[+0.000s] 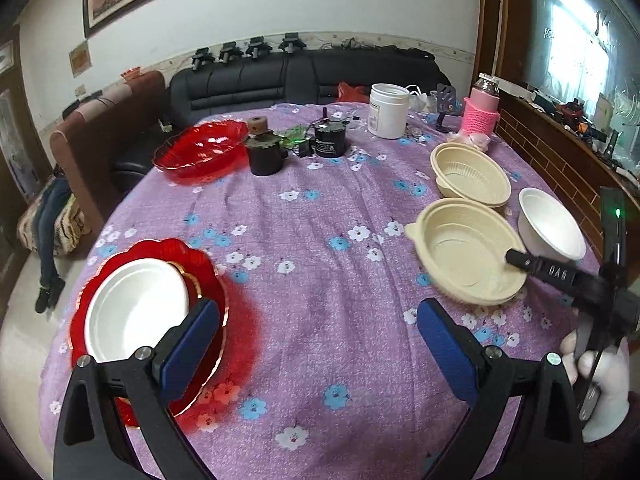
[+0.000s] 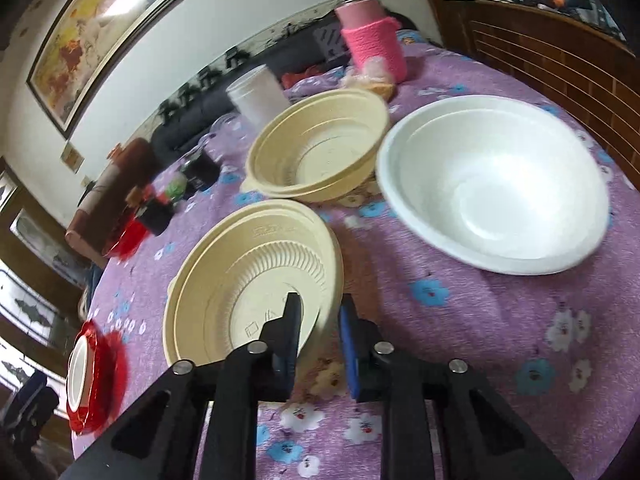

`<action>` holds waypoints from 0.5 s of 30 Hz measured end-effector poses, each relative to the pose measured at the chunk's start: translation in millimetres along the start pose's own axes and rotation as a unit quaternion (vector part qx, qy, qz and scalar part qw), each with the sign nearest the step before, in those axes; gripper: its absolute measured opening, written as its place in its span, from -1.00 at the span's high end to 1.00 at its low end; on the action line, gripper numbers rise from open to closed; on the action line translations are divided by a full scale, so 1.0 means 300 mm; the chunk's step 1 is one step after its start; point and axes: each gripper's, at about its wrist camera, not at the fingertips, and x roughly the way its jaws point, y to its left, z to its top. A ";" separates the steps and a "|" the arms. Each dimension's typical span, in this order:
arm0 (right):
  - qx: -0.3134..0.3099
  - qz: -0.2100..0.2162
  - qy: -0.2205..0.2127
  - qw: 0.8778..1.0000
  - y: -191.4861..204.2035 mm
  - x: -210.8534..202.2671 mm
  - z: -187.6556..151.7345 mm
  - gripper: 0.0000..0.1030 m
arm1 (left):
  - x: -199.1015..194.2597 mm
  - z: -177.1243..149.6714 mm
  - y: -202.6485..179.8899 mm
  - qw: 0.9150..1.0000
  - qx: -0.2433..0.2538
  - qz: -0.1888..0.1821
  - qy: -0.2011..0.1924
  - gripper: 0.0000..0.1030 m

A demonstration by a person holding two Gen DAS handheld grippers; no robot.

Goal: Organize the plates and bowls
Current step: 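Close the right gripper on the rim of the large cream bowl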

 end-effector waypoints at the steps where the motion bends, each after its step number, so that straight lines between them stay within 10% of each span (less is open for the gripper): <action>1: -0.005 0.007 0.004 1.000 0.007 0.001 -0.005 0.63 | 0.012 0.006 0.002 1.000 -0.004 -0.004 0.004 -0.93; 11: -0.053 0.048 0.049 0.996 0.080 0.012 -0.044 0.61 | 0.253 0.071 -0.031 0.996 -0.025 -0.027 0.086 -0.92; 15: -0.055 0.044 0.046 0.996 0.082 0.014 -0.047 0.61 | 0.369 0.089 -0.051 0.990 -0.031 -0.045 0.127 -0.47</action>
